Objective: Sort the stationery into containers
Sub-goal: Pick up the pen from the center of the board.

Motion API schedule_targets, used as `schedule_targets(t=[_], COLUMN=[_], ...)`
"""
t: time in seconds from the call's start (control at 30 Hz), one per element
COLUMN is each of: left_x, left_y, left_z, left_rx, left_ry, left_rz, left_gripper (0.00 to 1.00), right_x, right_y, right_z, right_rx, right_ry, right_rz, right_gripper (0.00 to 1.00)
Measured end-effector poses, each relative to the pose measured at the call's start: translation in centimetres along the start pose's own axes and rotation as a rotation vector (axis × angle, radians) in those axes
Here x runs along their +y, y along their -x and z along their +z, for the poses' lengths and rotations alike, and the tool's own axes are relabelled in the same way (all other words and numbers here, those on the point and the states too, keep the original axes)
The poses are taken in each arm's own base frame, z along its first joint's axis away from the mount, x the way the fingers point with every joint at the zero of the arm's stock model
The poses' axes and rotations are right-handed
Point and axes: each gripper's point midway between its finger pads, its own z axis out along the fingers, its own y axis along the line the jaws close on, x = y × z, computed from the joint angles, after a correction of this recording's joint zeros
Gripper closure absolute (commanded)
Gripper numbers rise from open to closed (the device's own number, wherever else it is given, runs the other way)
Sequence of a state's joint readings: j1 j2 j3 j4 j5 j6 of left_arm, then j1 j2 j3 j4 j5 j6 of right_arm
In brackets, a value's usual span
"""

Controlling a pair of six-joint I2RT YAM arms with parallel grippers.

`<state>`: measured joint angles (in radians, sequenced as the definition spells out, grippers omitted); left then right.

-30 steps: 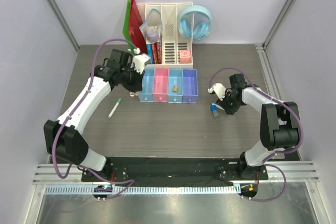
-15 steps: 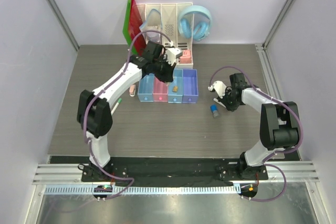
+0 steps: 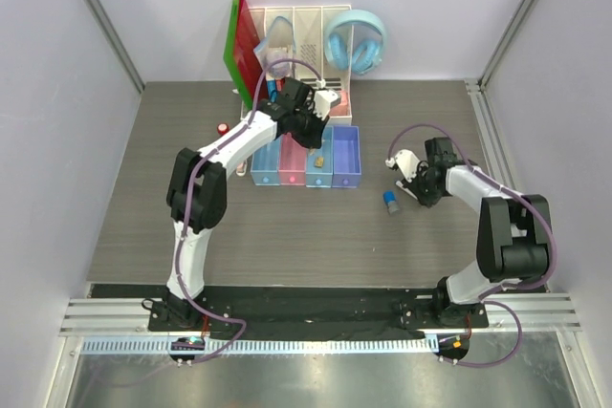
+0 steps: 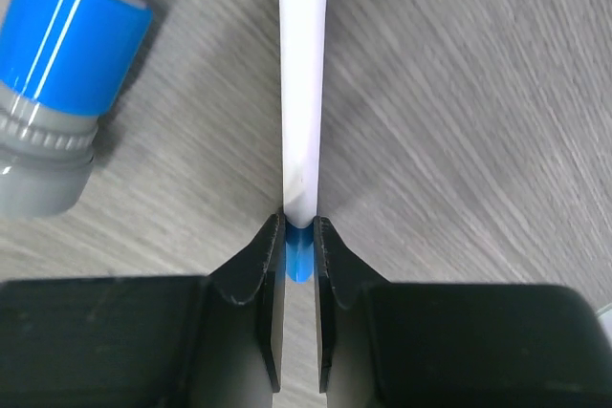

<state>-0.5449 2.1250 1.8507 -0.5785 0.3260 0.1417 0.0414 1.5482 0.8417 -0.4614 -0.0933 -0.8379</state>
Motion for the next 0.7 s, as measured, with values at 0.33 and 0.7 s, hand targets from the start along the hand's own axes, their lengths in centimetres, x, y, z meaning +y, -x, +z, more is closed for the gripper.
schedule_targets(t=[0.33,0.7], left_x=[0.6,1.0], left_y=[-0.3,0.0], left_z=[0.9,0.7], left_rx=[0.01,0.004], left_ry=[0.018,0.045], left_rz=[-0.001,-0.002], left_gripper=[0.39,0.32], right_x=[-0.4,-1.5], right_y=[0.8,2.0], right_z=[-2.7,-4.9], right_rx=[-0.044,-0.089], right_ry=[-0.047,-0.1], right_rz=[0.018,0.016], right_gripper=[0.95,0.95])
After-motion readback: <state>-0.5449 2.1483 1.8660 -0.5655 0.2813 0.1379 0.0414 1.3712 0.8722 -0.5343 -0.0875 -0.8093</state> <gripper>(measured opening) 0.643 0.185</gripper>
